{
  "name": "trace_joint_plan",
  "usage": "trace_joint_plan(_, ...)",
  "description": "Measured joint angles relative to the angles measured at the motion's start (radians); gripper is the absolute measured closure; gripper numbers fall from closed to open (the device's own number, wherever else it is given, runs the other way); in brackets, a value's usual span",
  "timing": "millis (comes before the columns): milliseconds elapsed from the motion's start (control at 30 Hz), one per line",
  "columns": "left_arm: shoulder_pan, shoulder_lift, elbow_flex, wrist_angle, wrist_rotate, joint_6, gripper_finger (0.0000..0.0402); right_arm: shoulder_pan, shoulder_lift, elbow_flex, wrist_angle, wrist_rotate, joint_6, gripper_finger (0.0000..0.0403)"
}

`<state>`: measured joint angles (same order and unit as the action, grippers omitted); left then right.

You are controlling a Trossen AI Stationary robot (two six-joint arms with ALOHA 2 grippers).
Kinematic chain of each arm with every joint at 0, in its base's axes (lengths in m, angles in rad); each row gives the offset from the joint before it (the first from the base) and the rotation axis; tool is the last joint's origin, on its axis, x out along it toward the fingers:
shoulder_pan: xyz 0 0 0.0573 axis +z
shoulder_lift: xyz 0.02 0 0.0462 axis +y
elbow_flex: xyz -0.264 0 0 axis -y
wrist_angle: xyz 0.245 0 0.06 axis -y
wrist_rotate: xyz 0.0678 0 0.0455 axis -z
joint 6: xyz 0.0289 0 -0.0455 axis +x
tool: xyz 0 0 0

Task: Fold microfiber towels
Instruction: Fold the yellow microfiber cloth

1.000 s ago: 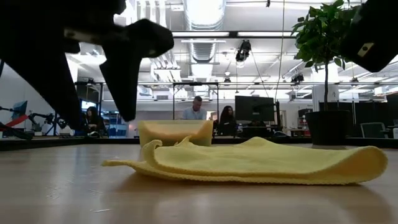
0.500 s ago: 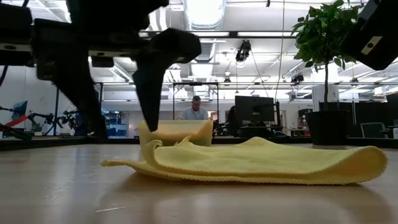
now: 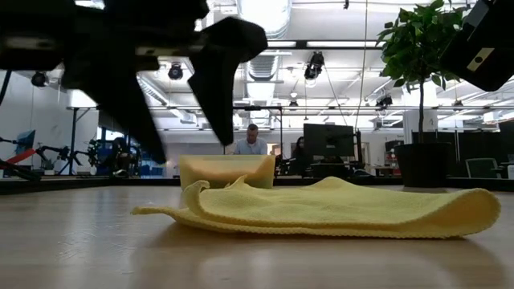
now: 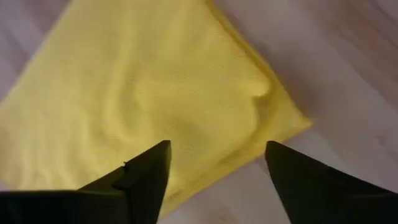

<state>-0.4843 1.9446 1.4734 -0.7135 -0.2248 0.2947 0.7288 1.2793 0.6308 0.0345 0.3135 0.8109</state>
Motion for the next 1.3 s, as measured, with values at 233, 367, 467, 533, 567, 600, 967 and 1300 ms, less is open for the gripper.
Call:
trace_joint_plan(233,0.001,0.0,-0.021,0.005,0.111,0.107,0.0089,0.0,0.0,0.0,0.0,0.0,0.0,0.0291)
trace_joint_plan(367,0.0,0.031,-0.014,0.062,0.175,0.134,0.0084,0.0,0.0,0.0,0.001,0.0,0.0,0.0291)
trace_joint_plan(467,0.0,0.083,0.001,0.052,0.214,0.132,0.0084,0.0,-0.001,0.0,0.003,0.0,0.009,0.0291)
trace_joint_plan(533,-0.001,0.11,0.007,0.042,0.223,0.129,0.0084,0.0,-0.001,0.0,0.003,-0.001,0.025,0.0291)
trace_joint_plan(567,-0.003,0.118,0.016,0.038,0.223,0.129,0.0084,0.0,-0.001,0.0,0.003,-0.003,0.036,0.0291)
trace_joint_plan(600,-0.006,0.121,0.019,0.045,0.216,0.13,0.0084,0.0,-0.001,0.0,0.0,-0.006,0.045,0.0291)
trace_joint_plan(967,-0.017,0.119,0.017,0.045,0.177,-0.028,0.0137,0.0,-0.001,0.0,0.003,-0.01,0.06,0.0291)
trace_joint_plan(1300,-0.021,0.117,0.01,0.043,0.111,-0.166,0.0277,0.0,-0.001,0.0,0.003,-0.005,0.056,0.0291)
